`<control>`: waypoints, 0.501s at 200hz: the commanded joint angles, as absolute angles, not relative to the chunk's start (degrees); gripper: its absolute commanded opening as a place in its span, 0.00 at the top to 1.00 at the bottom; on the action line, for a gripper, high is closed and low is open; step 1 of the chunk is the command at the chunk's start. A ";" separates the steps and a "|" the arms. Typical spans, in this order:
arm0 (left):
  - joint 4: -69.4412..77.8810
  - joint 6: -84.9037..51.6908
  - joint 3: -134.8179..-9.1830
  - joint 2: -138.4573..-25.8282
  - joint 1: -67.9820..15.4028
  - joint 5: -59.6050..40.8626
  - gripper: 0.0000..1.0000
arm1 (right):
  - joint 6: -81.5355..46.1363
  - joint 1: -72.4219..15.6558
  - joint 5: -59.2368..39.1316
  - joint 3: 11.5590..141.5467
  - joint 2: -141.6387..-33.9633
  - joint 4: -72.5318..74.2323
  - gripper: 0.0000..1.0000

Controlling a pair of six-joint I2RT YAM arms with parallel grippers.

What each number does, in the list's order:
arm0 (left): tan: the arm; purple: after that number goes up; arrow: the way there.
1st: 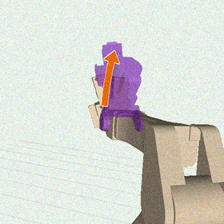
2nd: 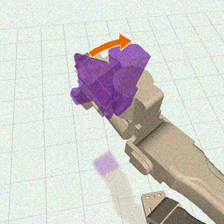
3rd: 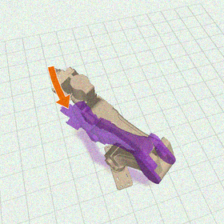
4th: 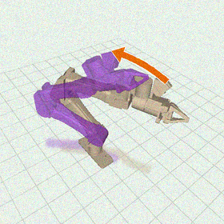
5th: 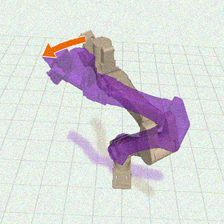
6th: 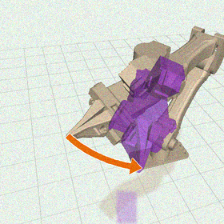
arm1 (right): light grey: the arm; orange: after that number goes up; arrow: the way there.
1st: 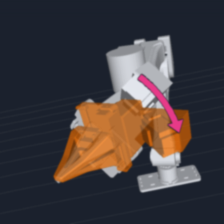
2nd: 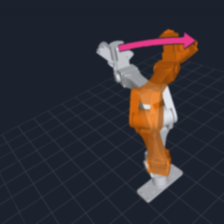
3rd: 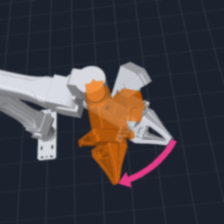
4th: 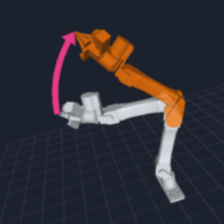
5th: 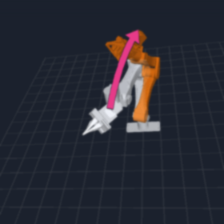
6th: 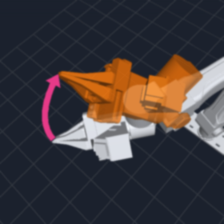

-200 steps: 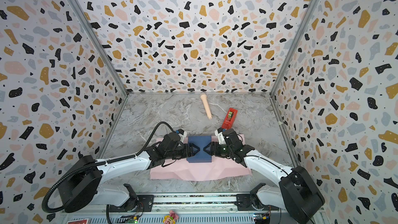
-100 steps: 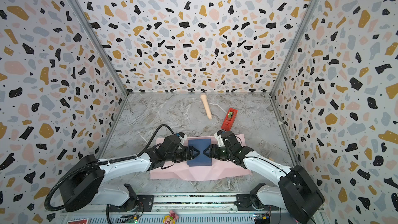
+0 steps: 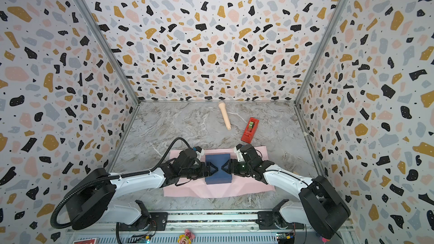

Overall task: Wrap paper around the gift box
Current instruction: 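Carry the blue box with both grippers and lower it onto the paper center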

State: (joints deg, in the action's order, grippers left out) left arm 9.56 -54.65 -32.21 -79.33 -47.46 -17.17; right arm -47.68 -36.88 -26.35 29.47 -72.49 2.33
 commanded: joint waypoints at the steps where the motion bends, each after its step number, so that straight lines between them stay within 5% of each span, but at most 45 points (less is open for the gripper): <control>1: 15.14 -52.76 -33.38 -79.22 -48.50 -18.22 0.12 | -47.35 -37.85 -28.85 29.40 -72.17 4.97 0.33; 100: 14.77 -51.49 -34.28 -80.22 -48.40 -16.94 0.12 | -46.66 -37.73 -29.00 30.51 -73.62 5.10 0.31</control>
State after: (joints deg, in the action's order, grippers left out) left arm 9.56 -52.62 -32.29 -79.55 -47.70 -15.53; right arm -47.48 -37.10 -26.76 29.28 -73.30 3.29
